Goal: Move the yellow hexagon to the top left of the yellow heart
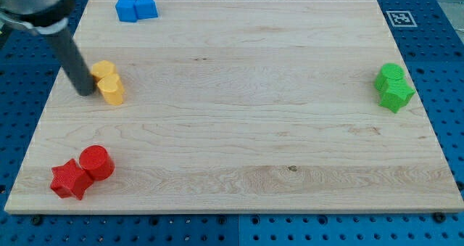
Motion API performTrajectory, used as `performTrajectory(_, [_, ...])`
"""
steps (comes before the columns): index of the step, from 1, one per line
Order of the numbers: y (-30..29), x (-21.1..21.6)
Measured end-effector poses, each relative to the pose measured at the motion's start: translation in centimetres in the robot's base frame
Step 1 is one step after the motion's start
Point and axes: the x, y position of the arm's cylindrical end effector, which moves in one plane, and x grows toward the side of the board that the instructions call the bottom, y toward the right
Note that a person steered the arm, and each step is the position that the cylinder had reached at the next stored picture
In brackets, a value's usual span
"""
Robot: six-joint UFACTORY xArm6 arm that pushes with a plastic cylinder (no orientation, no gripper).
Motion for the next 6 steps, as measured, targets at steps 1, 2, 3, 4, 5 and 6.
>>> performTrajectory(1, [6.6,0.9])
performTrajectory(2, [11.7,3.2])
performTrajectory(3, [16.3,4.2])
performTrajectory(4, [12.0,4.9])
performTrajectory(5, [4.5,4.3])
performTrajectory(6, [-0.9,0.4])
